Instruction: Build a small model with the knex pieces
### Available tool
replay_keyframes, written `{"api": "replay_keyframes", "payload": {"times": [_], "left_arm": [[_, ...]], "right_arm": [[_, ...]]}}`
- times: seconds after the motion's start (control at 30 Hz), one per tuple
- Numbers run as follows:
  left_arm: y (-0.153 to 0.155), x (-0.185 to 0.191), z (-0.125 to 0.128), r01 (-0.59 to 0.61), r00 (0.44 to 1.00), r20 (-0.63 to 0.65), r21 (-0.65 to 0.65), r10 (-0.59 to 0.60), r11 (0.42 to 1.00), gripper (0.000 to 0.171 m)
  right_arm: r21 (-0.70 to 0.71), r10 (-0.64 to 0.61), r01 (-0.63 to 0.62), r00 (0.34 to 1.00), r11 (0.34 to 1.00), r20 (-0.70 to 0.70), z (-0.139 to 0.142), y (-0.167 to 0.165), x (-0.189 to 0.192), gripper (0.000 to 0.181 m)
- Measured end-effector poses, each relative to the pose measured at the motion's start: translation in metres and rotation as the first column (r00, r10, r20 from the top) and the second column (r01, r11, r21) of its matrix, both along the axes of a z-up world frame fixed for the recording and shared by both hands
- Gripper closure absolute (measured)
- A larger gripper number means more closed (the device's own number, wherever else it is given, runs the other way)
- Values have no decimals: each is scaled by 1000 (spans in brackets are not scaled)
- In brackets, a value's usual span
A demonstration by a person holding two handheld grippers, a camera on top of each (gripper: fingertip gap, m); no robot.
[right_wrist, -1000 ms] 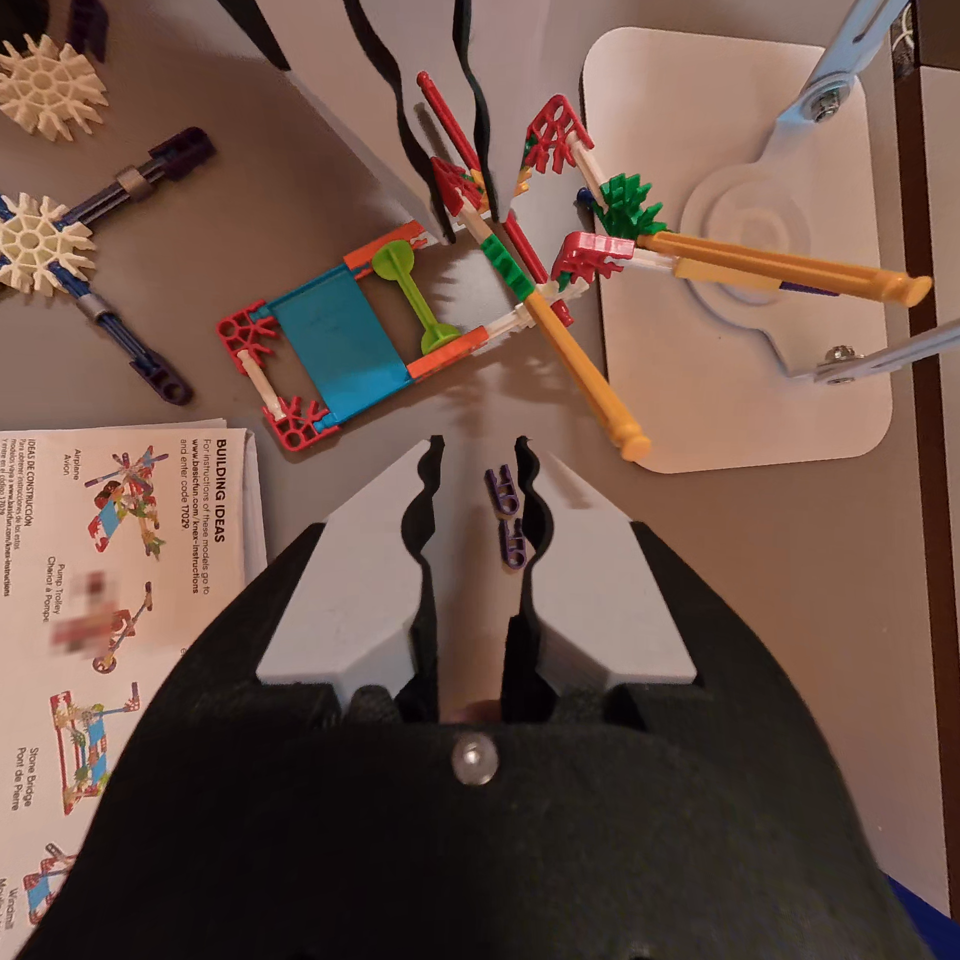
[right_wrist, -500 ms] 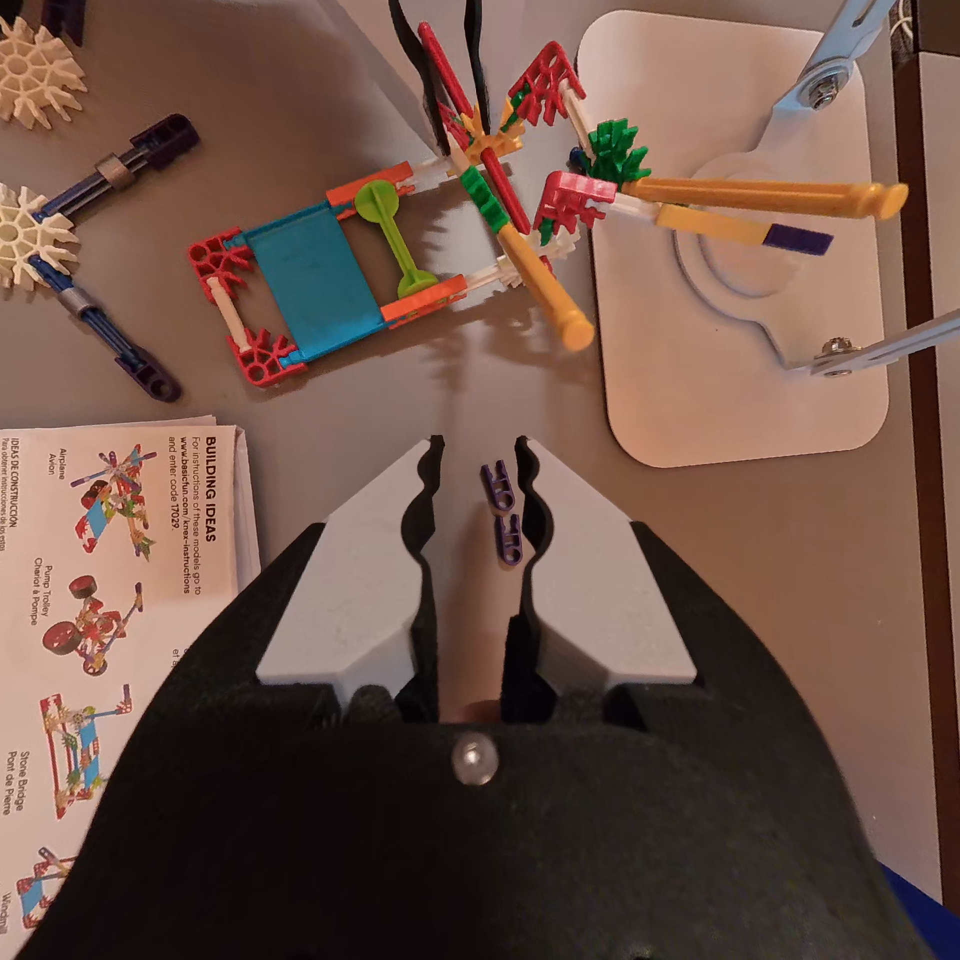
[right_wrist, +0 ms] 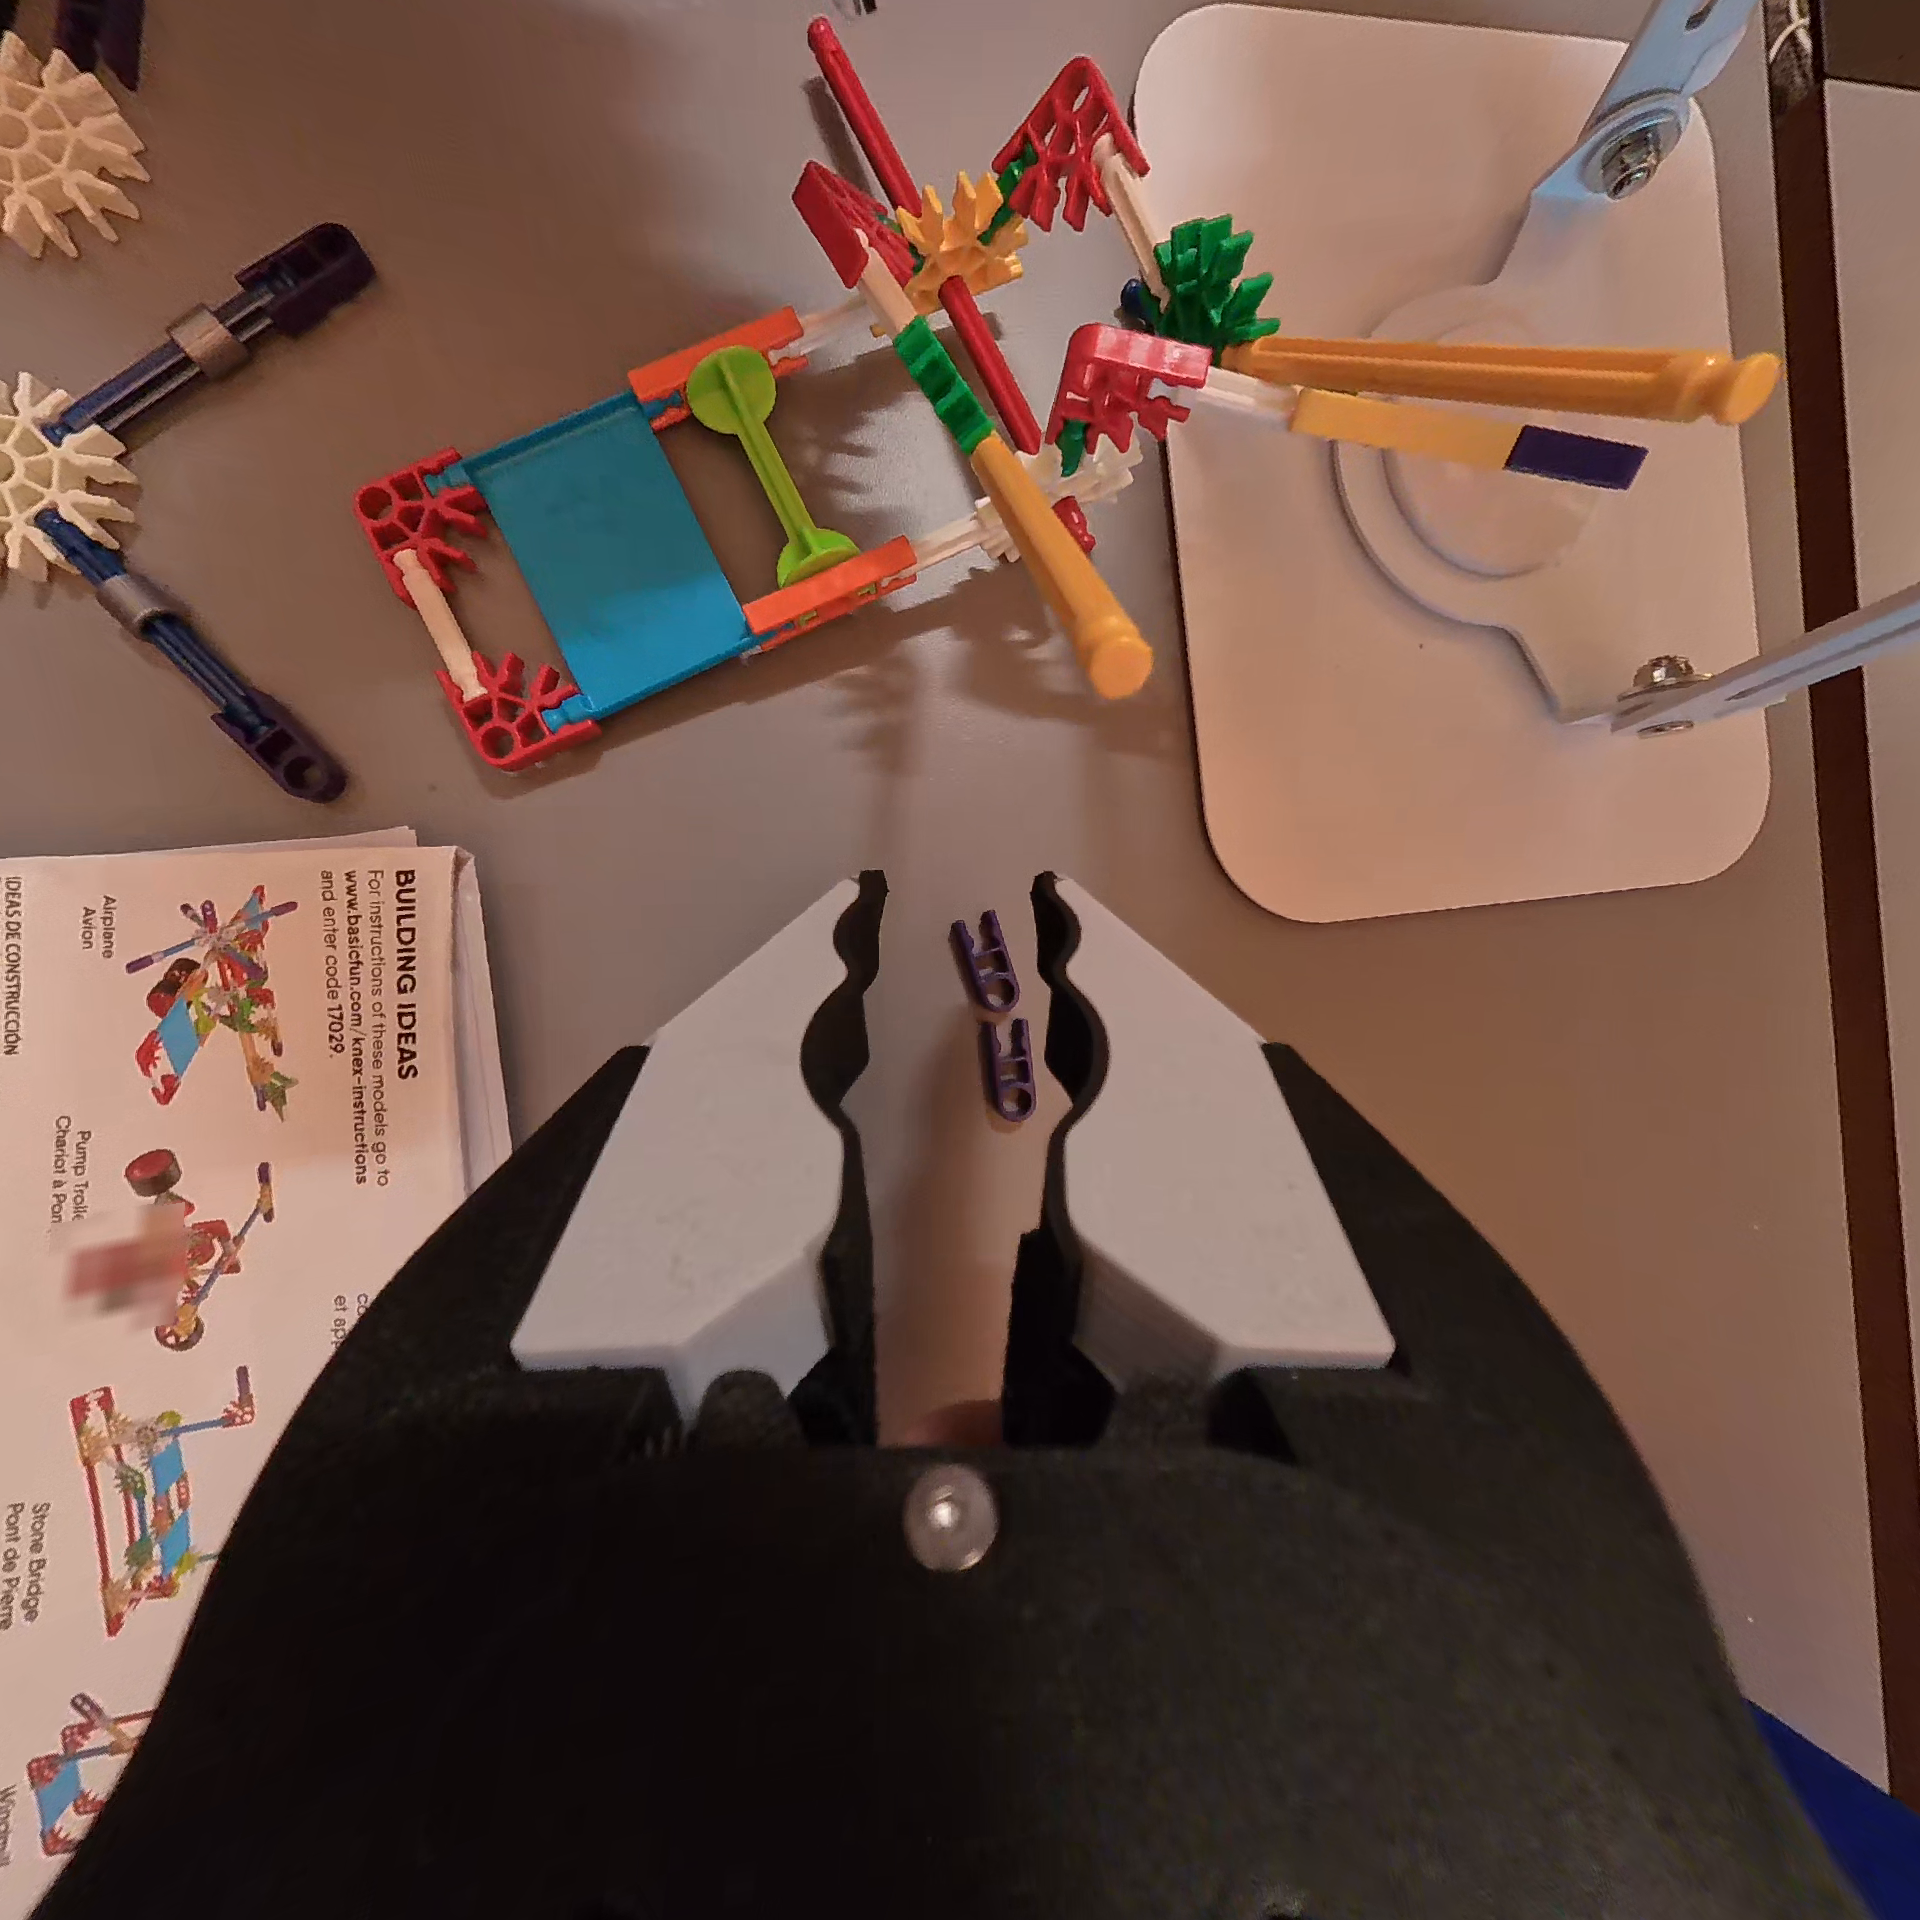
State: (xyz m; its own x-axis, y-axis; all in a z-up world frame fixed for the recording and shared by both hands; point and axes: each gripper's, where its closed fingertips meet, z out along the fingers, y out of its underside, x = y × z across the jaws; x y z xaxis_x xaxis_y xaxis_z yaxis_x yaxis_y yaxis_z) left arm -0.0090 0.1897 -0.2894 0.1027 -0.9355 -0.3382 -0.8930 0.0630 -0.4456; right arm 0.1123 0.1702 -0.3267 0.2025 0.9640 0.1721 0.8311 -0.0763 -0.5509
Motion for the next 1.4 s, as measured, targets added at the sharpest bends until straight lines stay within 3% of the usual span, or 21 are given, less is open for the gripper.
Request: {"api": "replay_keyframes", "payload": {"times": [0.4, 0.63, 1.0, 1.17, 1.4], "left_arm": [[-15, 10, -28, 56, 996, -61, -69, -60, 996, 145], [-11, 16, -44, 61, 992, -110, -31, -64, 998, 158], [-9, 25, -31, 132, 987, -102, 83, -124, 988, 162], [-4, 28, -22, 186, 979, -115, 193, -166, 963, 167], [-4, 27, -22, 203, 978, -96, 186, -188, 961, 167]], "right_arm": [[-1, 1, -1, 1000, 1000, 1, 0, 0, 1, 153], [-3, -2, 2, 1000, 1000, 0, -1, 1, 1, 153], [0, -33, 33, 999, 999, -26, -1, 7, -1, 150], [-9, -35, 35, 999, 999, -25, -6, 8, -1, 147], [-16, -19, 17, 997, 1000, -81, 0, 6, -8, 144]]}}
